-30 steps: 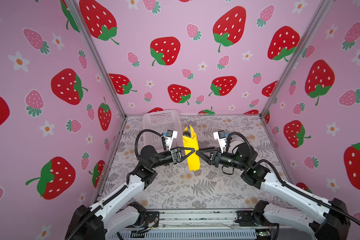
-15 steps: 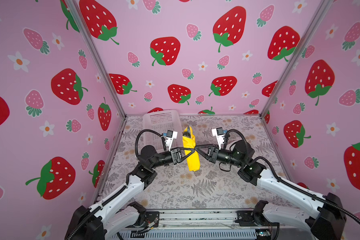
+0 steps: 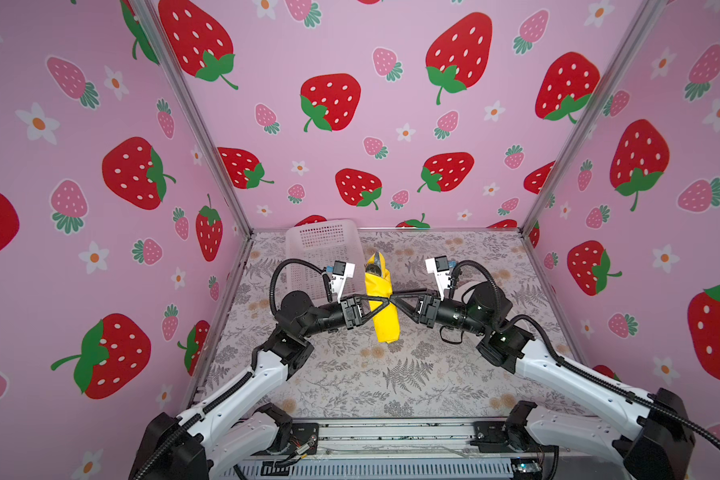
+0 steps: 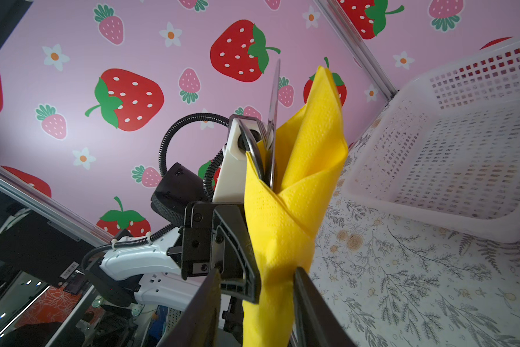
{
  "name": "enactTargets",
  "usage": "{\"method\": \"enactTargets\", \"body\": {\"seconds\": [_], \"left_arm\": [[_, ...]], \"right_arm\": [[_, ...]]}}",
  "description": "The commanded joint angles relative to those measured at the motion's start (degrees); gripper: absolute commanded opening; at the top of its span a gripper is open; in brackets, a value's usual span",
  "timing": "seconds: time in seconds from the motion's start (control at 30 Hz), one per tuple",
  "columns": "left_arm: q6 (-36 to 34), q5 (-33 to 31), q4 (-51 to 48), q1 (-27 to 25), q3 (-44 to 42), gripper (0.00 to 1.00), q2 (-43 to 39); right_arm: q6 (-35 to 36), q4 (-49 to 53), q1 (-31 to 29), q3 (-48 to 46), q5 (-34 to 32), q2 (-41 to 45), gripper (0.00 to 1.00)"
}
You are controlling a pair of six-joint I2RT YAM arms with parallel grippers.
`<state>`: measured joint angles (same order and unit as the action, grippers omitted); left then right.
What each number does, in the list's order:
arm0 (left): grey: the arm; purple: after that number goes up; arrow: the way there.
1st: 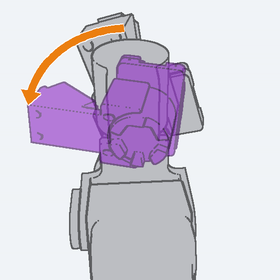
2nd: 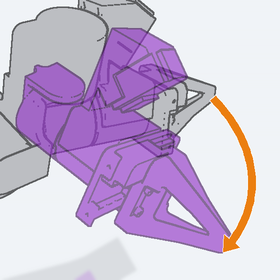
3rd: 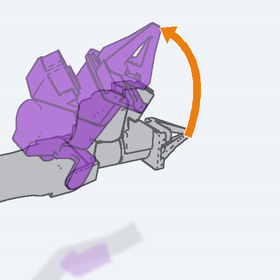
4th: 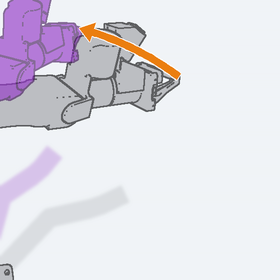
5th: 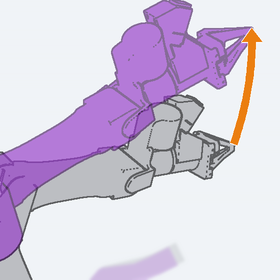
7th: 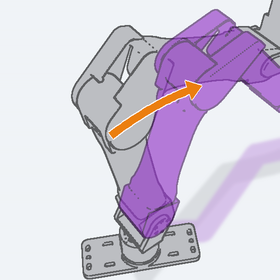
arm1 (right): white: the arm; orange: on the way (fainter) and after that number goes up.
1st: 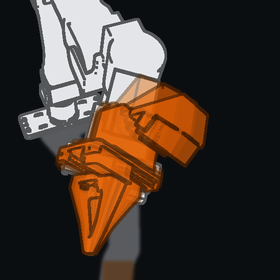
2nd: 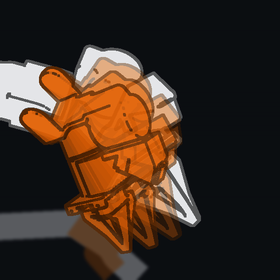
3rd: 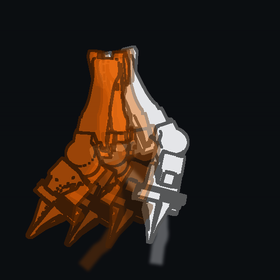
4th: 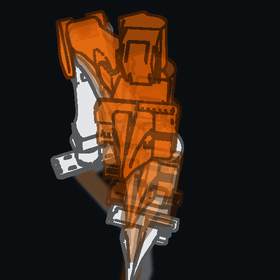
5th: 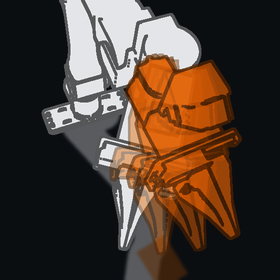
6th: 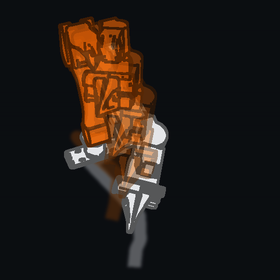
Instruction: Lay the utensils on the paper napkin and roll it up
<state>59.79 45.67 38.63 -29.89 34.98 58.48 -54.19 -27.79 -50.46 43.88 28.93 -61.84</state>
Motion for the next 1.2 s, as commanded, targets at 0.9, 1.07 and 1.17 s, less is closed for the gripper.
{"method": "enactTargets", "body": {"seconds": [0.9, 1.07, 1.17], "left_arm": [[-2.7, -0.1, -7.5, 3.4, 2.7, 0.11, -3.8], [-3.6, 0.6, -12.9, 7.8, 1.8, 0.11, -7.1], [-3.1, 1.9, -13.6, 10.3, 1.1, 0.11, -7.8]], "right_arm": [[-1.4, -3.9, 2.6, -5.9, -5.3, 1.9, 0.43], [-3.7, 1.4, 6.2, -8.7, -13.2, 2.9, 0.48], [-4.1, 4.3, 7.4, -7.6, -14.0, -0.4, 0.5]]}}
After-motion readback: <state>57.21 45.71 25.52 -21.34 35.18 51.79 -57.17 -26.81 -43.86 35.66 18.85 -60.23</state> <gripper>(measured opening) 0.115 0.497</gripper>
